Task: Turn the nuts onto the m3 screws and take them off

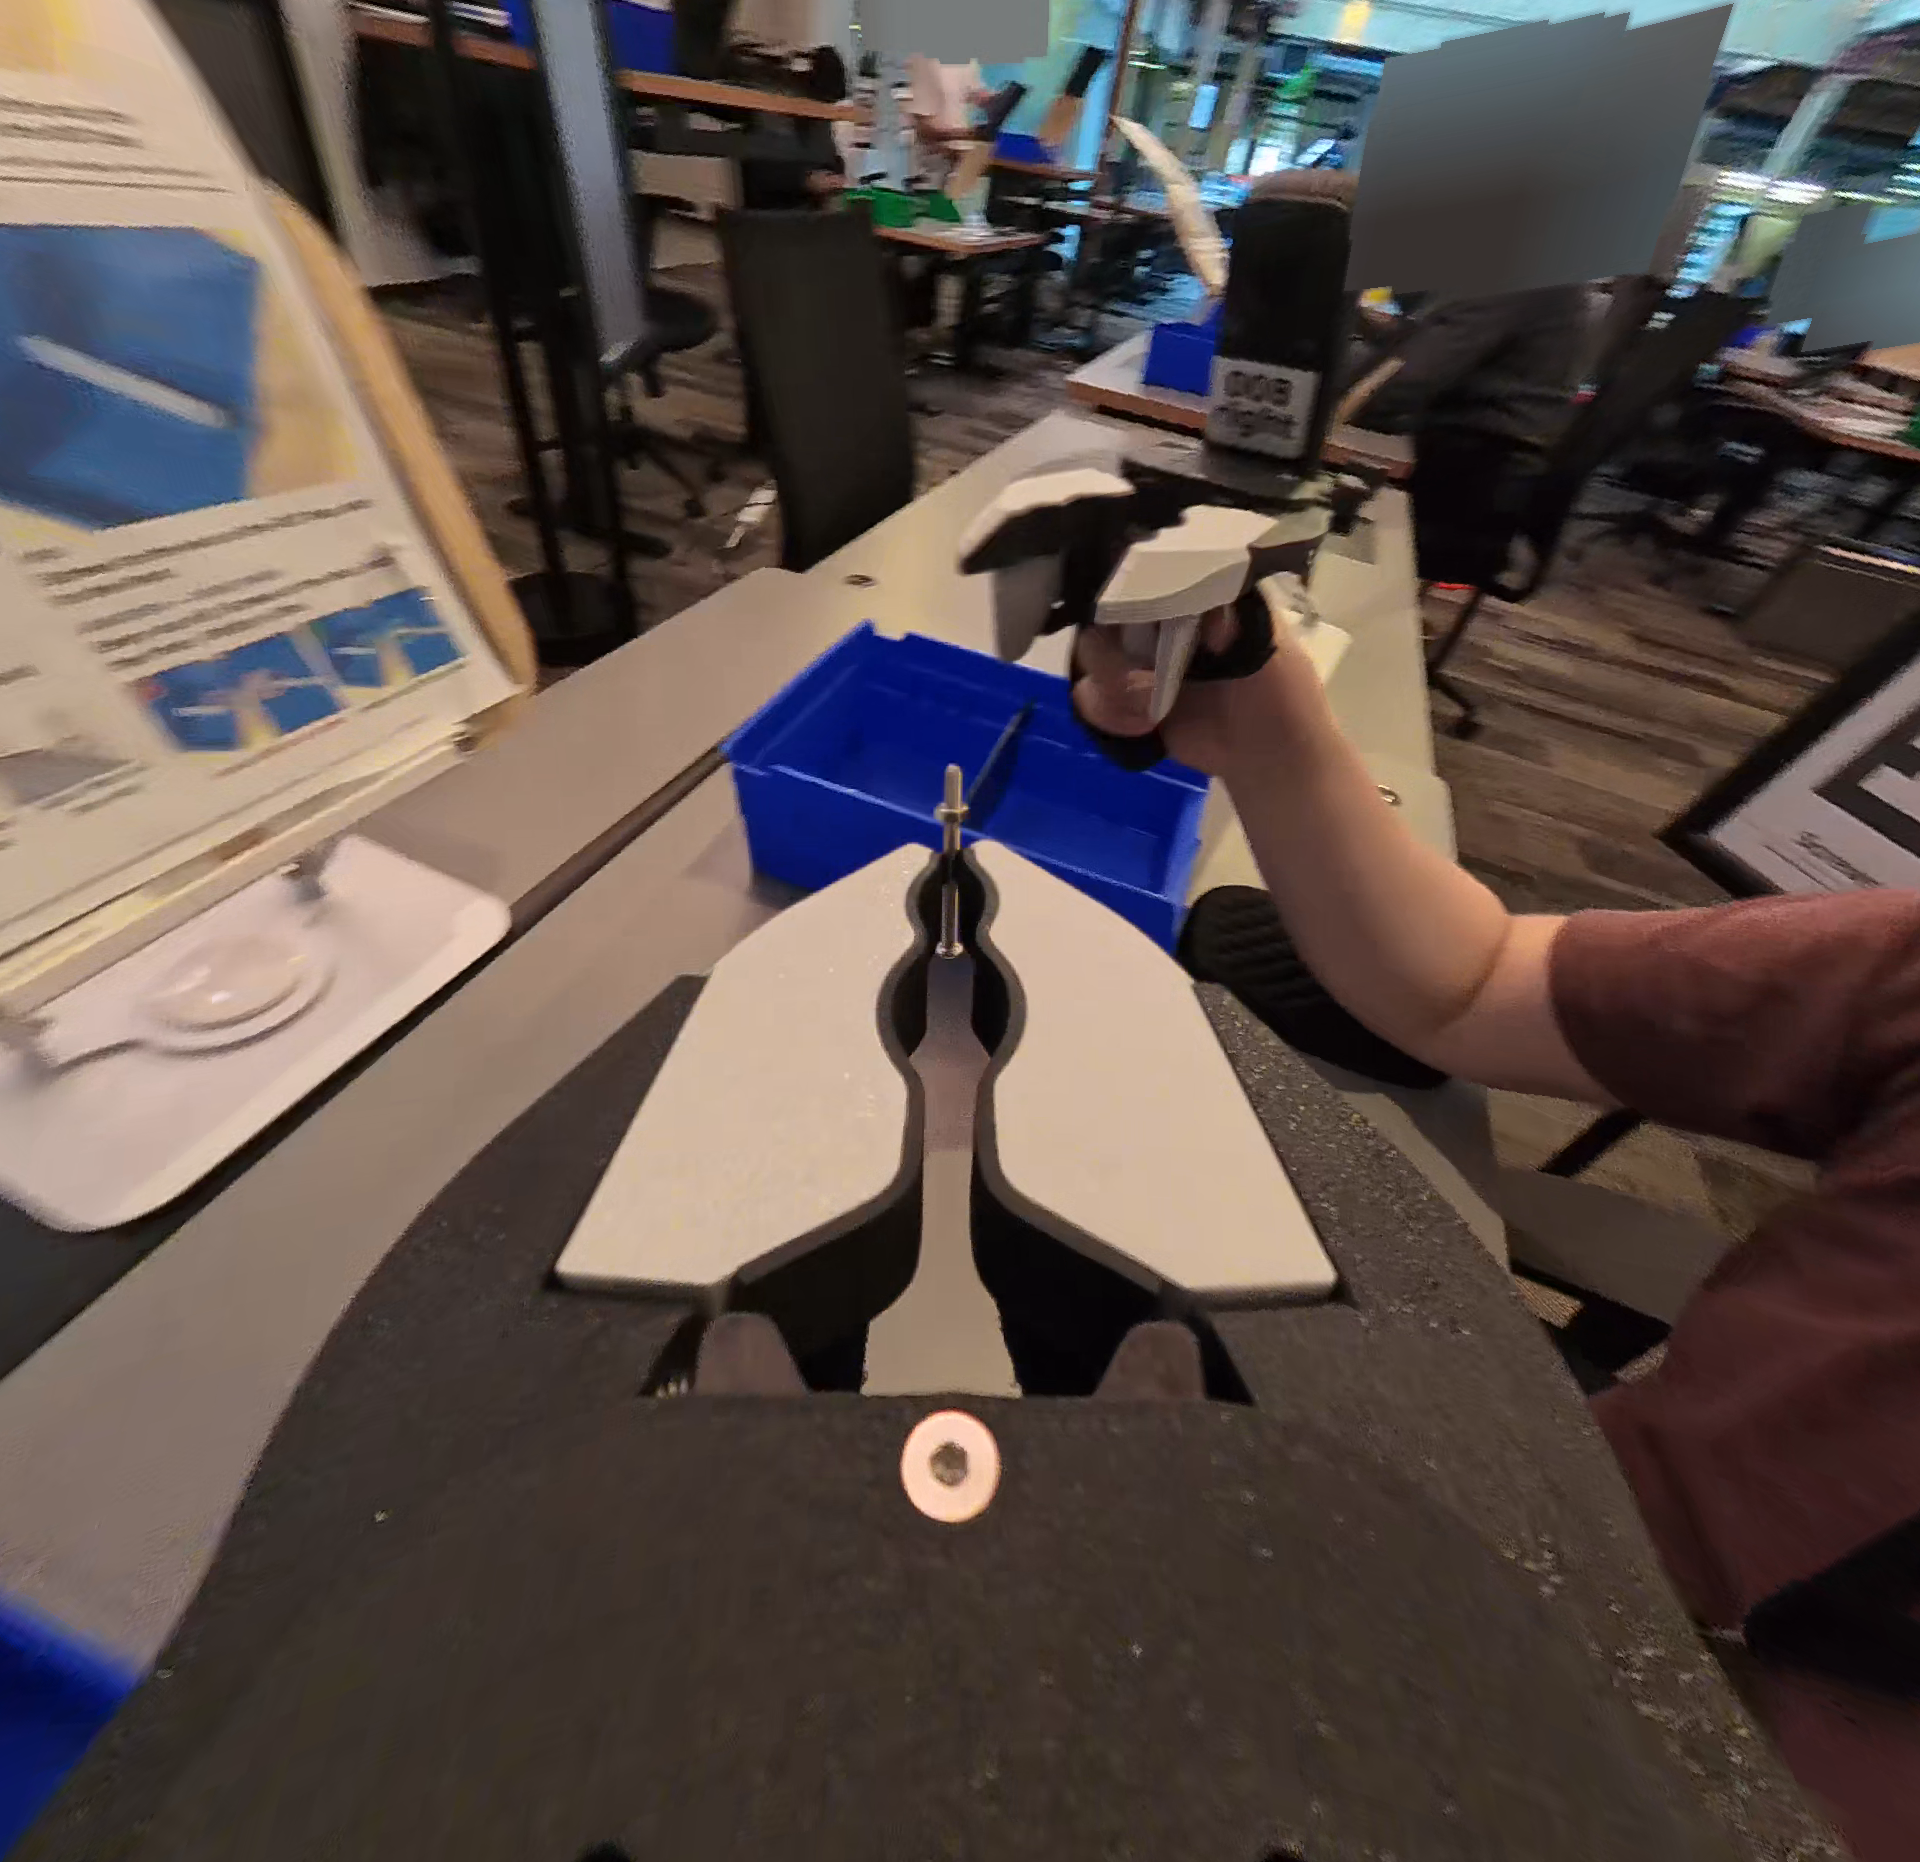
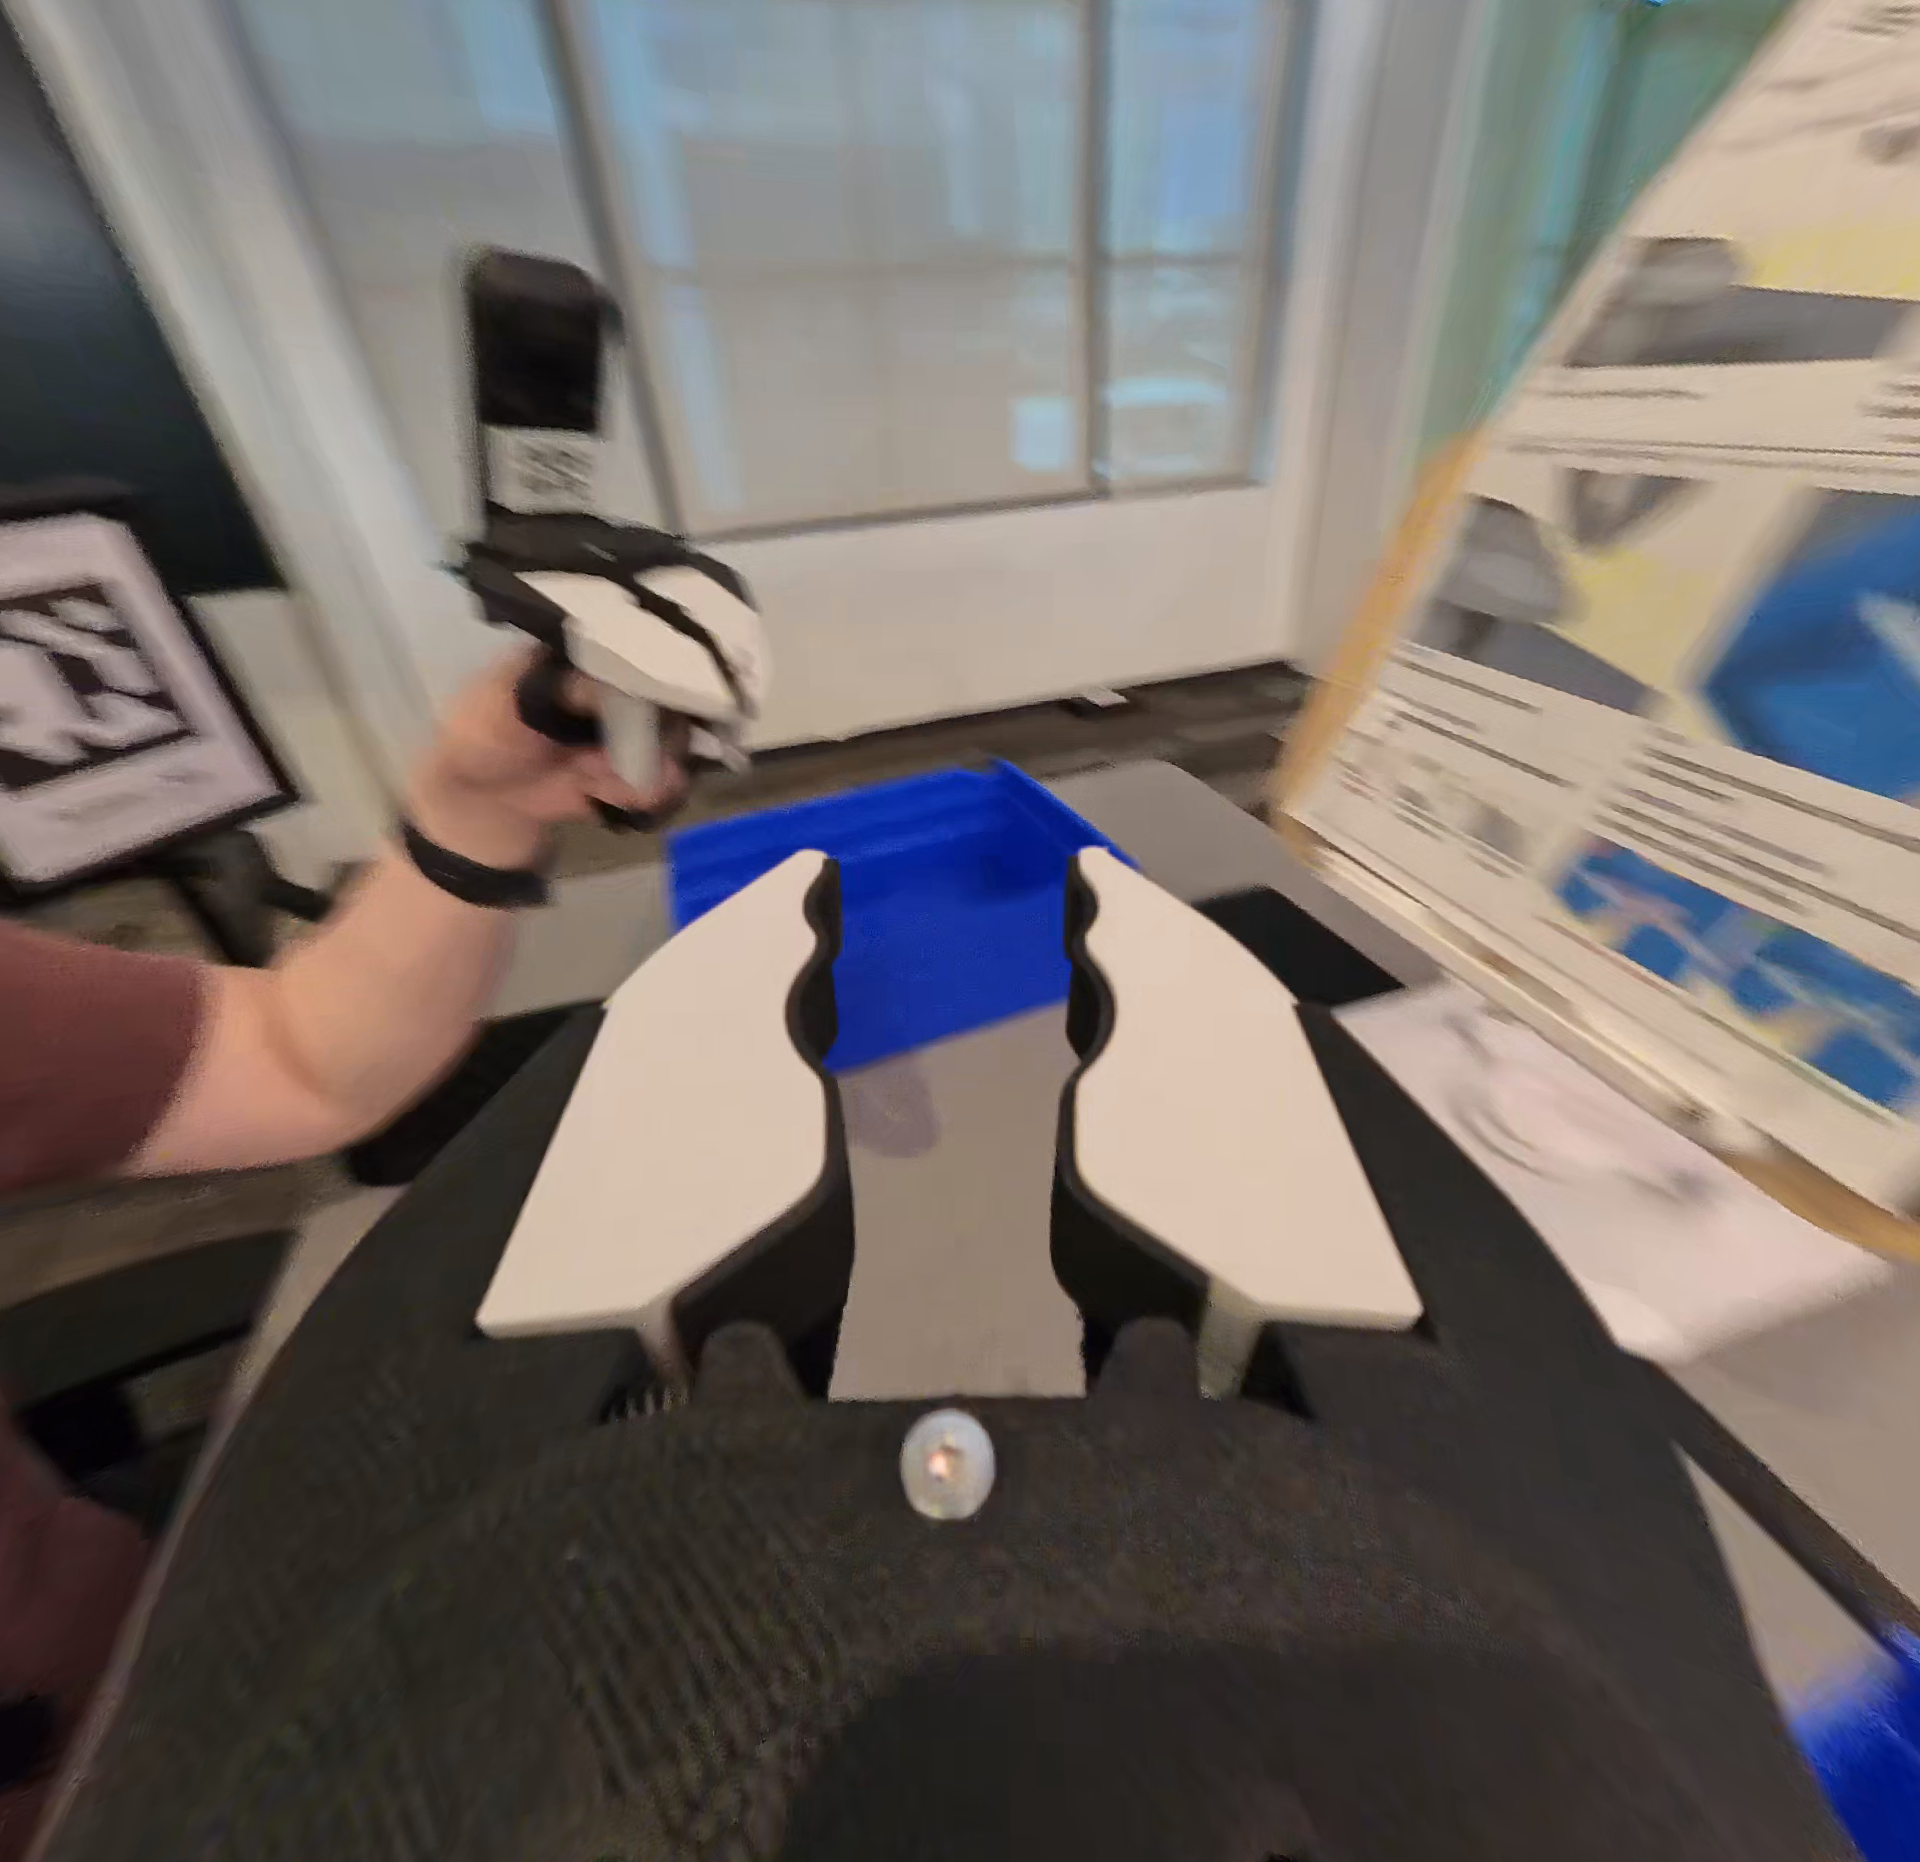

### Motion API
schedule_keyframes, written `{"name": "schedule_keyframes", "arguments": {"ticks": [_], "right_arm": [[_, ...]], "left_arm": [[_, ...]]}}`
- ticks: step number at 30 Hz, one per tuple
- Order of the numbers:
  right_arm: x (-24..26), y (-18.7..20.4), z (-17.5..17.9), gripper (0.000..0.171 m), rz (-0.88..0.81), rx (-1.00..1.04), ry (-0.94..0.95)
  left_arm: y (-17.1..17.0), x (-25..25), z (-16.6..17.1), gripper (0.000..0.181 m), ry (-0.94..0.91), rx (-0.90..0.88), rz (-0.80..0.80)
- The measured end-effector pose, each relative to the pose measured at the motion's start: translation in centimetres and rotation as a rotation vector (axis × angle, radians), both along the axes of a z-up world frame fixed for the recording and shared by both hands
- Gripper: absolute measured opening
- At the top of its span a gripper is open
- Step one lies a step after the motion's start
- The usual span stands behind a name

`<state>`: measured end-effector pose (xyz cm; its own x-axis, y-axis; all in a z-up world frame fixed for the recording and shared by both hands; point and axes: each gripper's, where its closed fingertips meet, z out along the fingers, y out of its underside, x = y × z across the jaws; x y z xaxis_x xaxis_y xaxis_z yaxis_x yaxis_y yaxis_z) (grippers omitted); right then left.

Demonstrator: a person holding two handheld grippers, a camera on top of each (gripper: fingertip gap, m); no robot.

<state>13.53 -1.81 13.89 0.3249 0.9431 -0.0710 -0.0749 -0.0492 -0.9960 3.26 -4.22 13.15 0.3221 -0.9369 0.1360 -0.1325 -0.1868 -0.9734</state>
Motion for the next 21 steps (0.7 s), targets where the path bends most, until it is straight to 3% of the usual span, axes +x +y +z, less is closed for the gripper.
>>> {"name": "schedule_keyframes", "arguments": {"ticks": [5,13,21], "right_arm": [[-5.0,-4.2,-0.2,0.035,0.236,-0.021,0.05],[-5.6,-4.1,-0.8,0.018,0.247,-0.046,0.071],[-6.4,-4.4,-1.4,0.013,0.285,-0.064,0.073]], "left_arm": [[-1.8,3.6,-2.1,0.002,-0.004,0.023,-0.114],[-2.4,3.9,-2.7,0.002,0.005,0.05,-0.133],[-2.7,3.9,-2.6,0.002,0.002,0.058,-0.131]]}}
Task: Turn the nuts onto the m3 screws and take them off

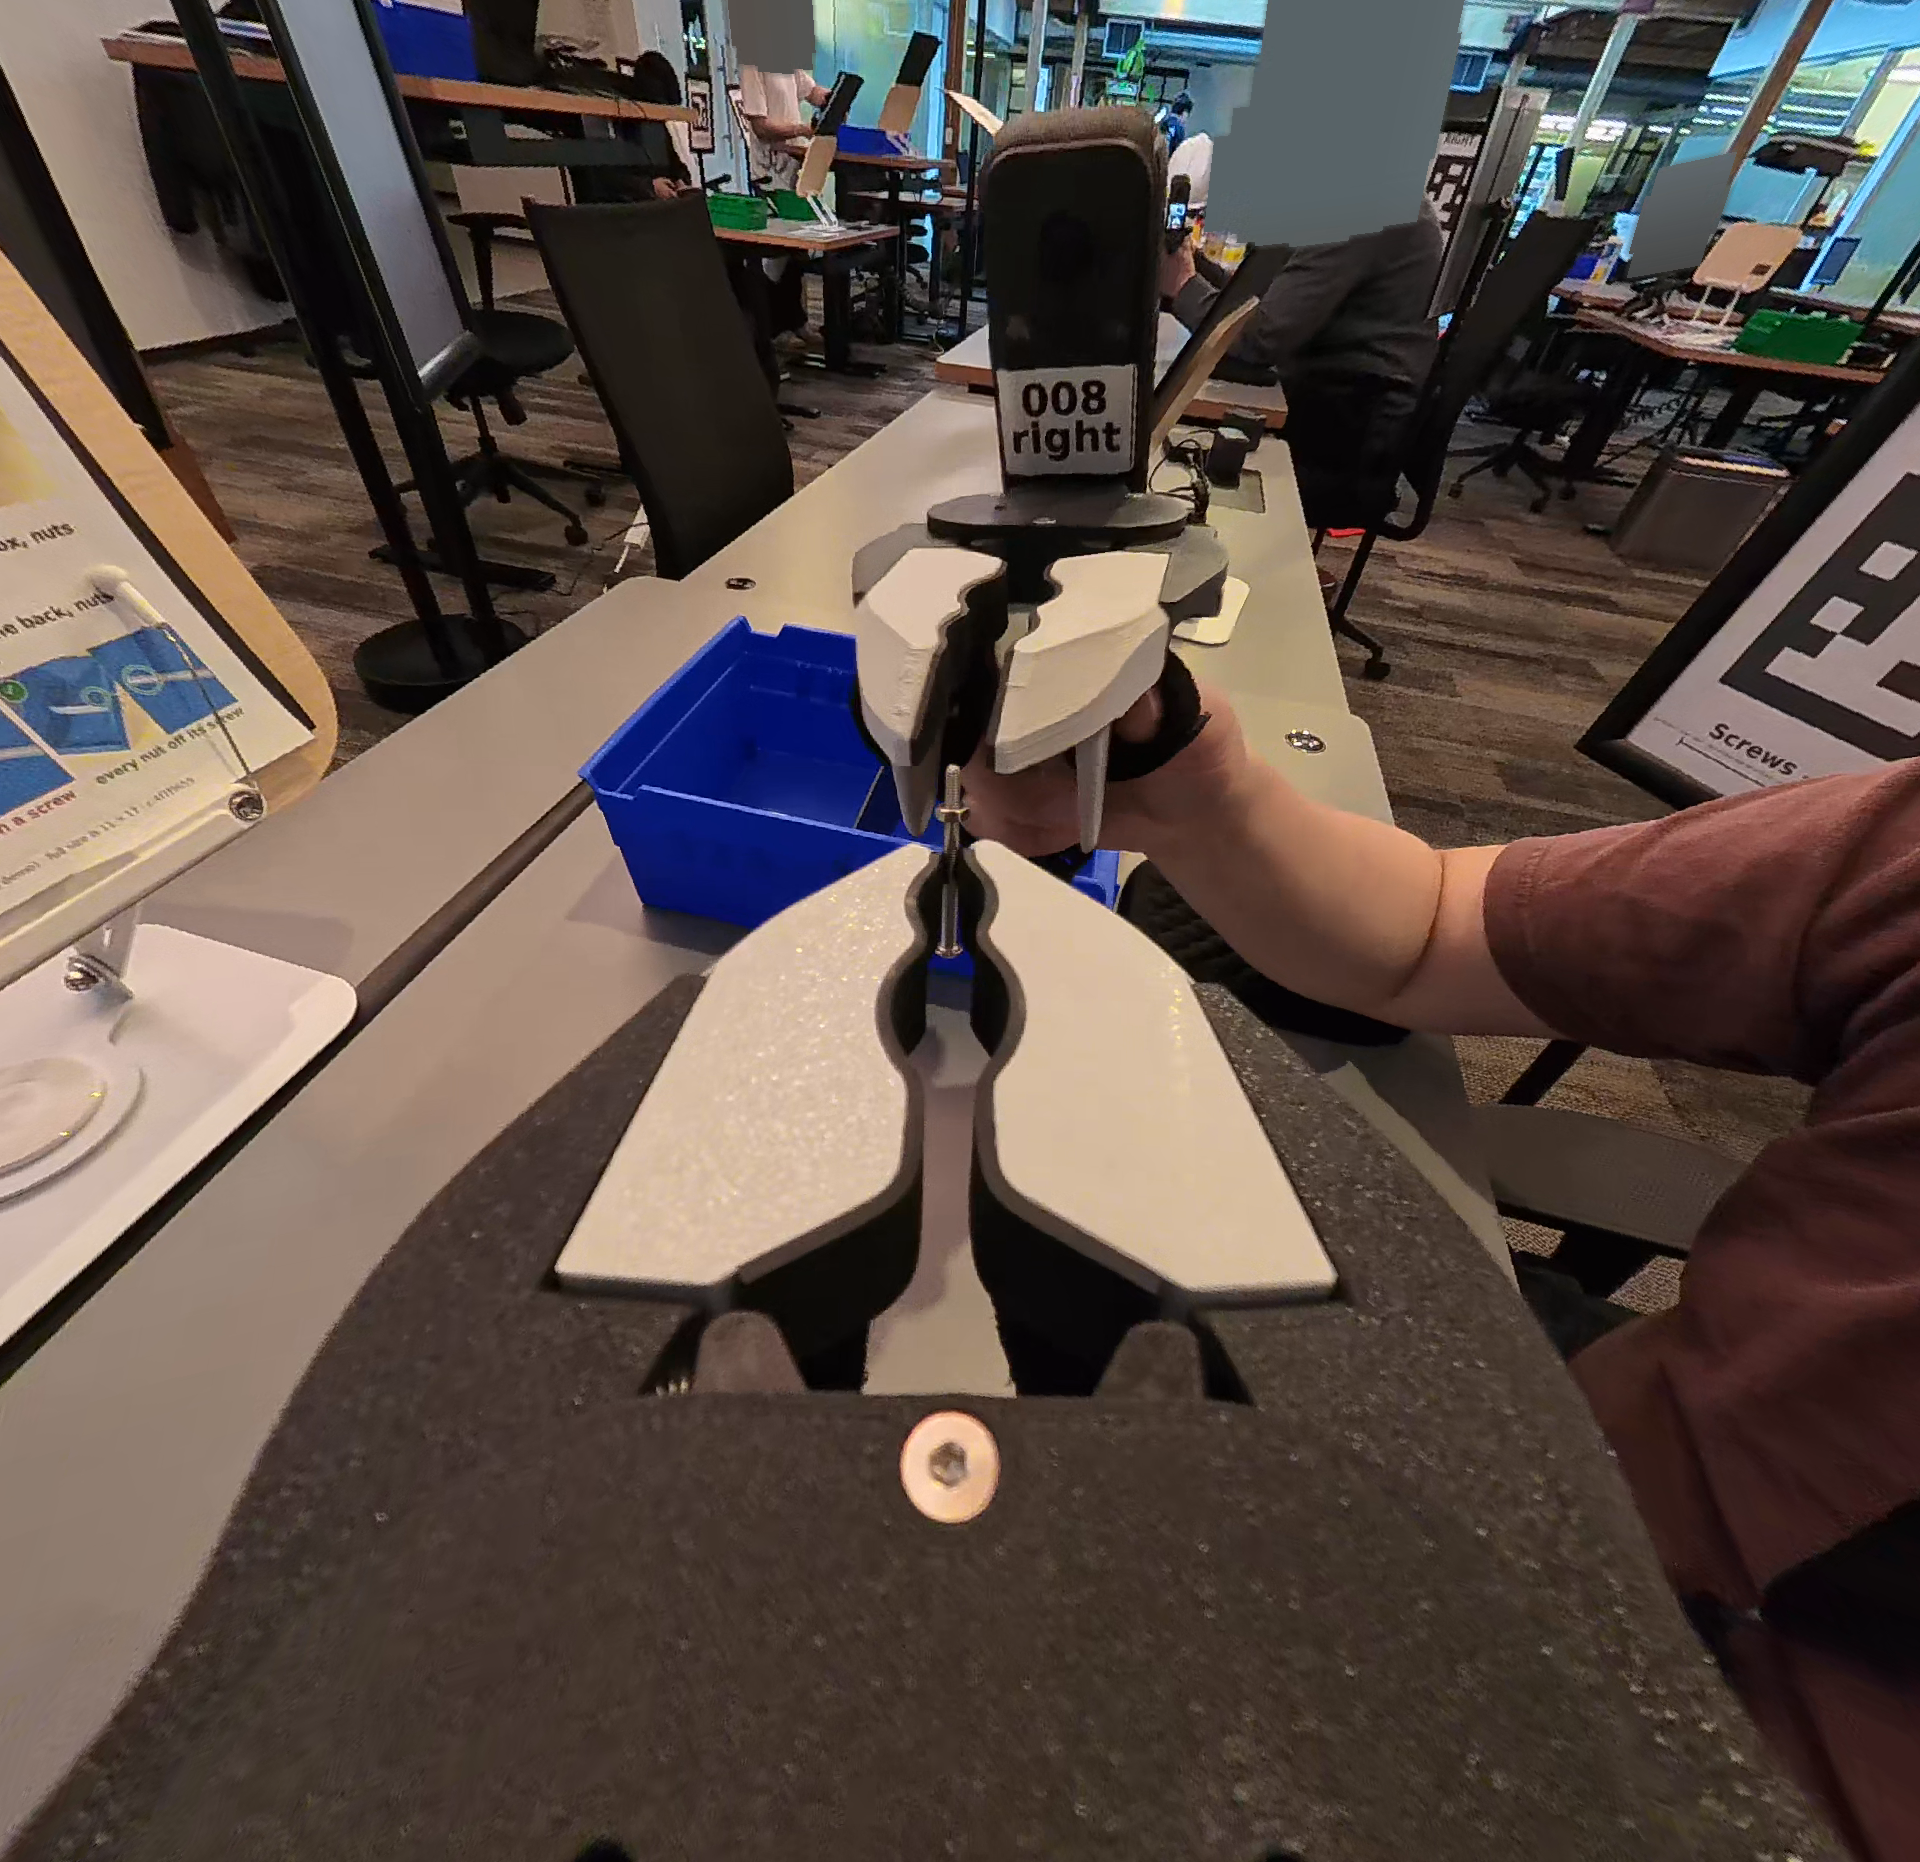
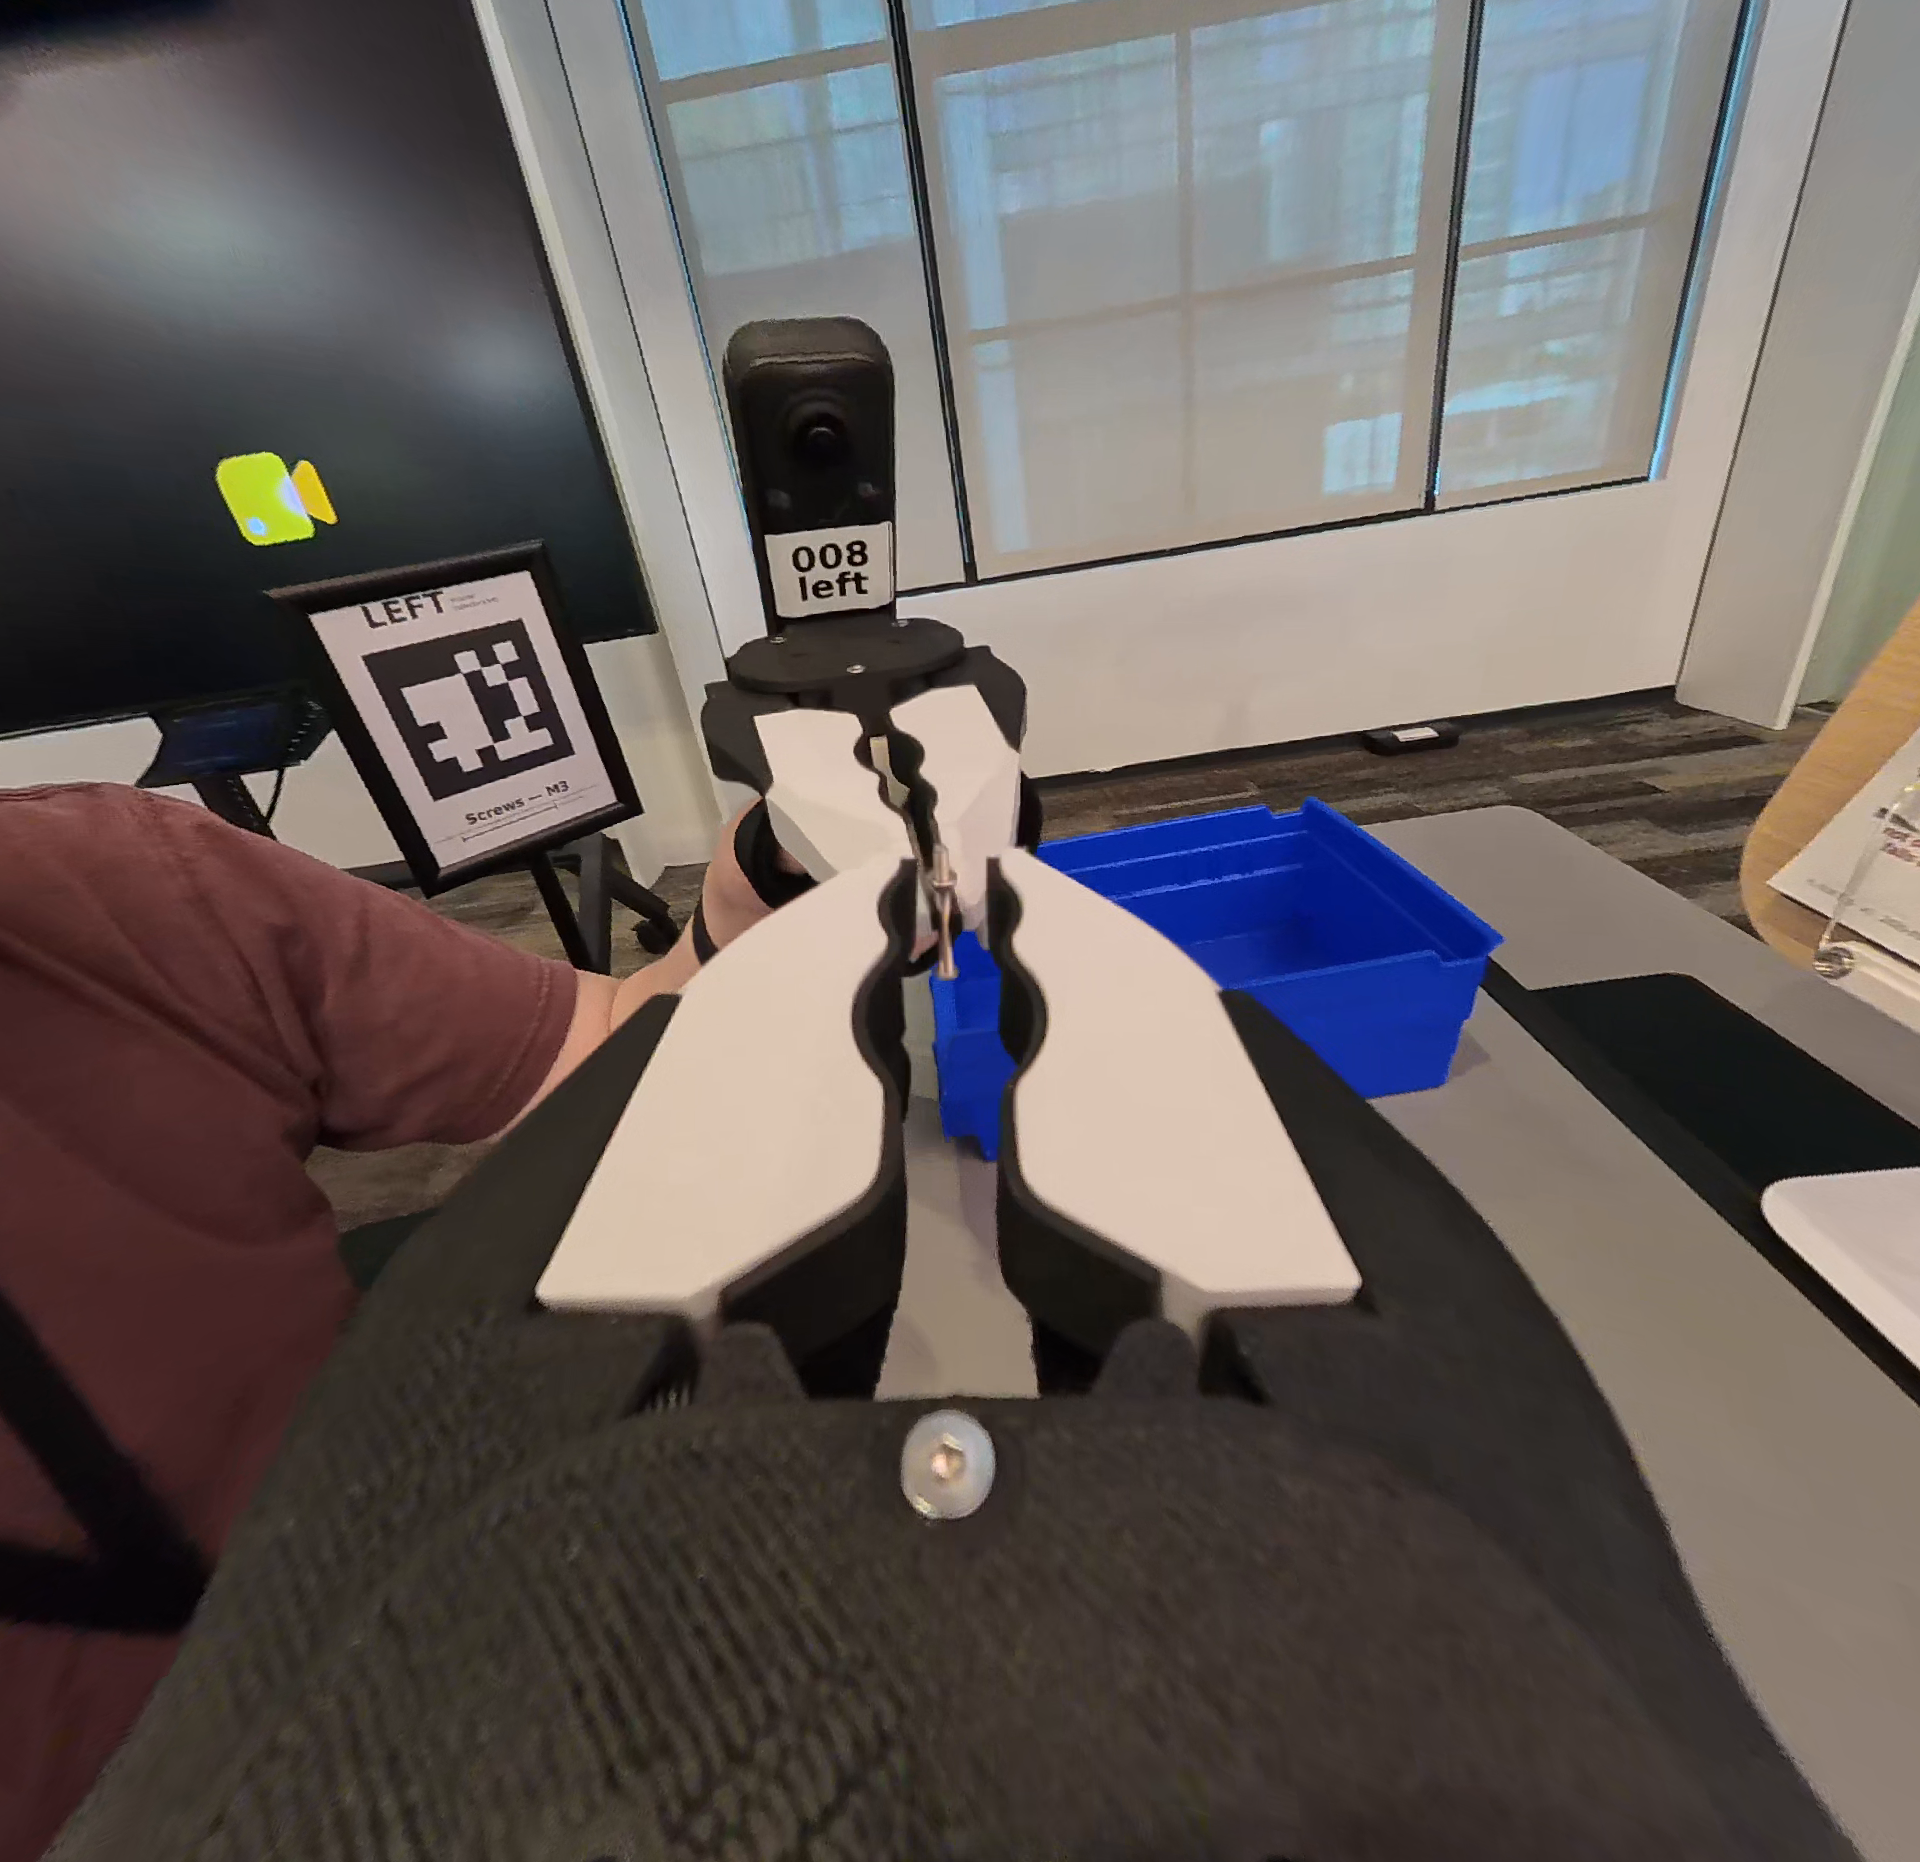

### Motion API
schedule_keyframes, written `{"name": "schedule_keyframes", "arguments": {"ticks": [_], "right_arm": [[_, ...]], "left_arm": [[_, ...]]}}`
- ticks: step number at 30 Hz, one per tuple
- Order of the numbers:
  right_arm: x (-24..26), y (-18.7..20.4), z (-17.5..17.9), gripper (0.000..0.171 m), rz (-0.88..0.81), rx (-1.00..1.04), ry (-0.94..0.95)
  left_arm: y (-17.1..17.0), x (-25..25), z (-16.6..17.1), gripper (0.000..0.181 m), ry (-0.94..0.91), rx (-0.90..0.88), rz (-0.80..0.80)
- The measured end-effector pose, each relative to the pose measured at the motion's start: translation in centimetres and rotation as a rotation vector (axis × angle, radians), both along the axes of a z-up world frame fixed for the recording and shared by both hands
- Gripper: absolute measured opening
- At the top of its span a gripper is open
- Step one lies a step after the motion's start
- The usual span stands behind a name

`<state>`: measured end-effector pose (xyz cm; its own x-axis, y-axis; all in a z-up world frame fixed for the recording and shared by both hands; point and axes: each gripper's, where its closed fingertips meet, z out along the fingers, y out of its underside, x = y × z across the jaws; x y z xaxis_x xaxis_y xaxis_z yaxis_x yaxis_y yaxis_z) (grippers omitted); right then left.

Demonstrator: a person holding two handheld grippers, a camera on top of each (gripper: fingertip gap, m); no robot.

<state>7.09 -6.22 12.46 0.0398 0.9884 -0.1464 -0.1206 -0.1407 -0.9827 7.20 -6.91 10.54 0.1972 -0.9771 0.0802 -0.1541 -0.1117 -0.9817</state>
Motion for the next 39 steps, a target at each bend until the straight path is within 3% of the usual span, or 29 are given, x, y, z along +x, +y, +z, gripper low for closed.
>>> {"name": "schedule_keyframes", "arguments": {"ticks": [12,15,30,33,39], "right_arm": [[-0.5,-0.4,-0.7,0.003,0.044,-0.026,-0.028],[-0.4,-0.4,-0.6,0.003,0.055,-0.039,-0.018],[-0.2,0.1,-0.8,0.003,0.036,-0.053,-0.028],[0.1,0.3,-0.7,0.017,0.005,-0.027,-0.051],[0.2,0.1,-1.0,0.018,0.002,-0.019,-0.099]], "left_arm": [[-0.3,0.4,-0.4,0.003,0.016,-0.011,-0.022],[0.0,0.4,-0.7,0.012,0.012,-0.045,-0.019],[-0.2,1.1,-1.8,0.003,-0.001,-0.155,-0.088],[0.0,0.9,-1.7,0.002,-0.007,-0.16,-0.079],[-0.1,0.9,-1.2,0.002,-0.029,-0.123,-0.065]]}}
